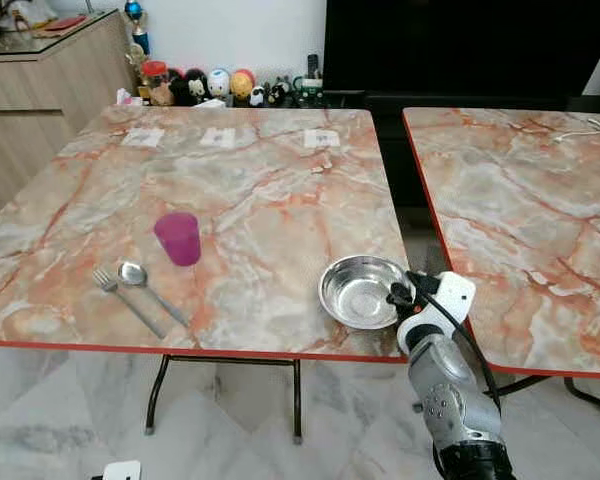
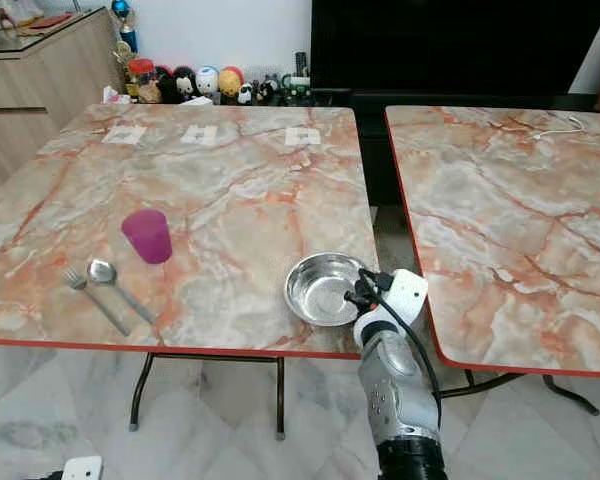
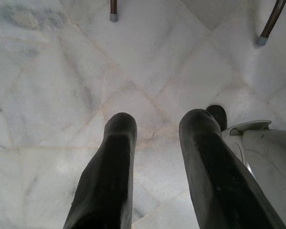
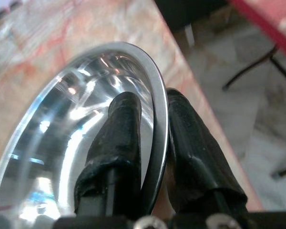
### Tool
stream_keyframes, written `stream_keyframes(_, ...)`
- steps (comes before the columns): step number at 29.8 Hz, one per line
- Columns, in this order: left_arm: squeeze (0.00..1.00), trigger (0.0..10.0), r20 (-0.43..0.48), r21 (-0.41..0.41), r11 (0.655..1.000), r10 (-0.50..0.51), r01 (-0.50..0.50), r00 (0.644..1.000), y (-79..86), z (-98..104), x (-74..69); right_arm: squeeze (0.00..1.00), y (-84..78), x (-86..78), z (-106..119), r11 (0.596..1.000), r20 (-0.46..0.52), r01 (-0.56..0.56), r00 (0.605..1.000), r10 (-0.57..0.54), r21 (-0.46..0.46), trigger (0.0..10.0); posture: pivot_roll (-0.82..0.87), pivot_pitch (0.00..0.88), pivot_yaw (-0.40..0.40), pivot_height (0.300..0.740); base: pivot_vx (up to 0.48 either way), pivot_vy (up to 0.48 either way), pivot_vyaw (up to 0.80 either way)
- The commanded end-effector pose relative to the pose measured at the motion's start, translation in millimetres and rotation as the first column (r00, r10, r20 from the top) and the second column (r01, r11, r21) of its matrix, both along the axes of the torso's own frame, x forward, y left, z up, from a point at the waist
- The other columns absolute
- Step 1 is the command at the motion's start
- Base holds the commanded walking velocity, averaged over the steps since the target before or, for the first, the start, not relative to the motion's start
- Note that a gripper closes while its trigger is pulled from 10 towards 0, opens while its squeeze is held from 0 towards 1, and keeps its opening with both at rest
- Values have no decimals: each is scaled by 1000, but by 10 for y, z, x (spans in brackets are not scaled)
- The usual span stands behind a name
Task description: Setting the table
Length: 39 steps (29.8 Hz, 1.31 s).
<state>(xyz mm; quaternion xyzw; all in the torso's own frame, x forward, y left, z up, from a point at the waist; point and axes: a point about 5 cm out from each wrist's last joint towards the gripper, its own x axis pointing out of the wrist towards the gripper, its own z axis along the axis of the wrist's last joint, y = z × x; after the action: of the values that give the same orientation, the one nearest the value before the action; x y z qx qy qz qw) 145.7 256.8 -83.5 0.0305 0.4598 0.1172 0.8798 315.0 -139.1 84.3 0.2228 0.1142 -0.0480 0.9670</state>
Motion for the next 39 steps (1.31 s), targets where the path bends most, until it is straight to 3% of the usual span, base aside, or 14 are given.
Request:
stream_keyframes(1,0,10000,-15,9,999,-33,33,999,-52,-17,0,0,-51,-2,44,1000,50,24,998,-23,-16,0,-65,0,12,740,0,0,0)
stream_keyframes(2,0,10000,-14,11,999,-33,34,999,-57,-16,7,0,-67,-6,72,999,81,33,996,-30,-33,1176,-66,0,13,740,0,0,0)
stream_keyframes(3,0,10000,-9,12,999,-34,34,999,-70,-14,21,0,-102,-20,115,997,126,60,991,-55,-37,10000,-67,0,14,740,0,0,0)
stream_keyframes(10,0,10000,-15,13,998,-67,68,998,-104,-17,40,0,-167,-32,236,995,212,101,972,-98,-4,10000,-73,0,13,740,0,-111,0)
stream_keyframes(20,0,10000,-16,15,998,-61,62,998,-91,-20,19,0,-162,22,392,993,302,115,948,-97,-42,10000,-71,0,10,740,0,-466,0)
stream_keyframes(24,0,10000,-18,12,998,-62,62,998,-88,-28,-7,0,-259,43,528,987,351,163,925,-148,-14,10000,-76,0,11,740,0,-468,0)
stream_keyframes(39,0,10000,-15,12,997,-70,70,997,-112,-23,27,0,-394,25,530,976,358,218,912,-201,-9,10000,-81,0,17,740,0,-465,-121)
